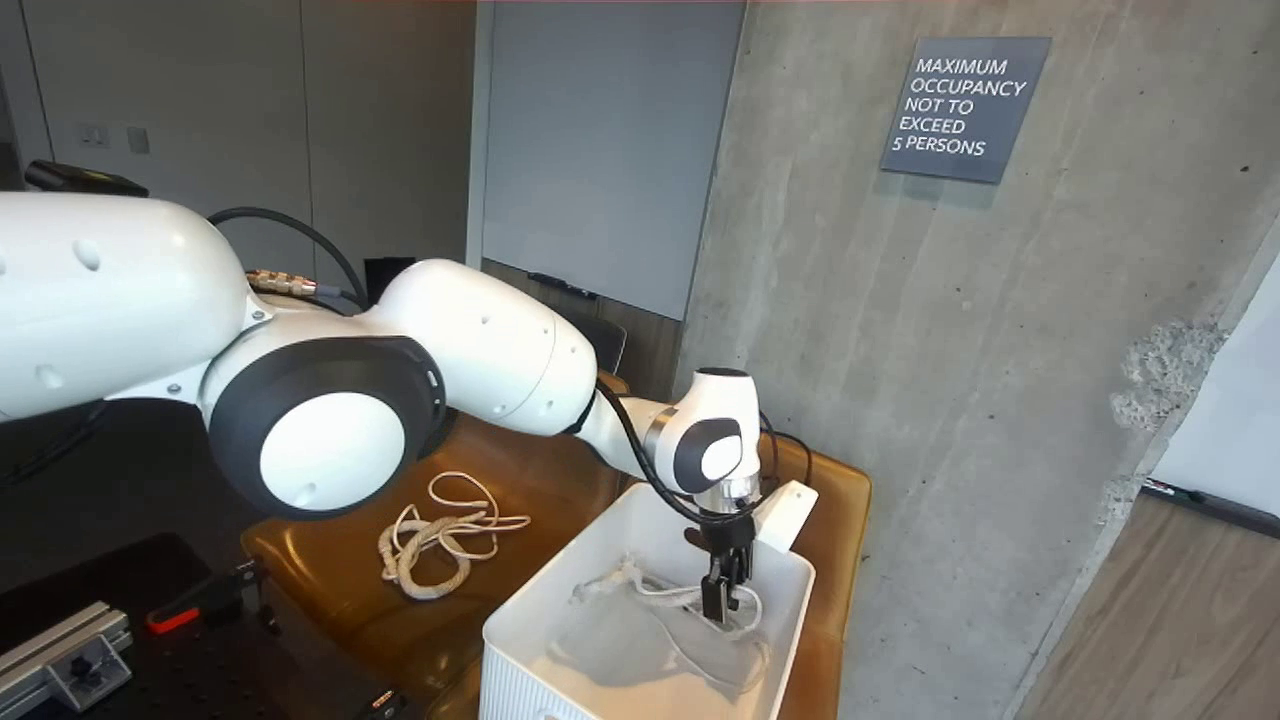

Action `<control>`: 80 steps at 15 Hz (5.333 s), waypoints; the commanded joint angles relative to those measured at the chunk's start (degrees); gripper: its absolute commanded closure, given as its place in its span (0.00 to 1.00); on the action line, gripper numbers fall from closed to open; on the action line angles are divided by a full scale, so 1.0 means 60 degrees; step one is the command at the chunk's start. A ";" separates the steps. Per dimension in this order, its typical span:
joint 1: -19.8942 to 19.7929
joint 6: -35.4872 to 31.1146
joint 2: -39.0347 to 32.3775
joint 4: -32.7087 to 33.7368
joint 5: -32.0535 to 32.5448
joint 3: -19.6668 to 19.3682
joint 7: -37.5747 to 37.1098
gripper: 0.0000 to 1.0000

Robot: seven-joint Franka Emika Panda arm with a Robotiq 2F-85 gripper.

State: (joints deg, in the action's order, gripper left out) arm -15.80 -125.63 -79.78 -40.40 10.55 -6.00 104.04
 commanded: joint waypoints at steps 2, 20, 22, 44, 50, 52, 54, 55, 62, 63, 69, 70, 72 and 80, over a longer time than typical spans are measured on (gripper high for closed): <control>0.0036 -0.0377 0.1223 -0.1013 0.0050 -0.0051 -0.0144 1.00; 0.3072 -0.1900 0.7329 -0.8114 0.1630 -0.0460 -0.6267 1.00; 0.3432 -0.1870 0.8080 -0.8762 0.1998 -0.0261 -0.7079 1.00; 0.6807 0.1823 1.0998 -0.9609 0.2306 0.4203 -1.1600 1.00; 0.5478 0.0482 1.1371 -1.1600 0.1531 0.3817 -1.1407 1.00; 0.5000 -0.0309 1.1386 -1.2485 0.1479 0.3603 -1.1383 1.00; 0.4682 -0.1172 1.1317 -1.3220 0.1535 0.3450 -1.1399 1.00; 0.4564 -0.1678 1.1294 -1.3615 0.1608 0.3390 -1.1432 1.00; 0.4108 -0.4570 1.1491 -1.5375 0.2217 0.2855 -1.1671 1.00; 0.4063 -0.4732 1.1439 -1.5353 0.2316 0.2768 -1.1640 1.00; 0.3731 -0.4583 1.0455 -1.3887 0.2340 0.2433 -1.0919 1.00; 0.3693 -0.4574 1.0246 -1.3629 0.2332 0.2383 -1.0816 1.00; 0.3611 -0.4500 0.9750 -1.3024 0.2338 0.2278 -1.0586 1.00; 0.3103 -0.4430 0.9083 -1.2505 0.1543 0.2631 -0.9597 0.52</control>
State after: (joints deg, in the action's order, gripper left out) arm 4.66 -153.03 -26.00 -114.92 22.44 7.79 43.21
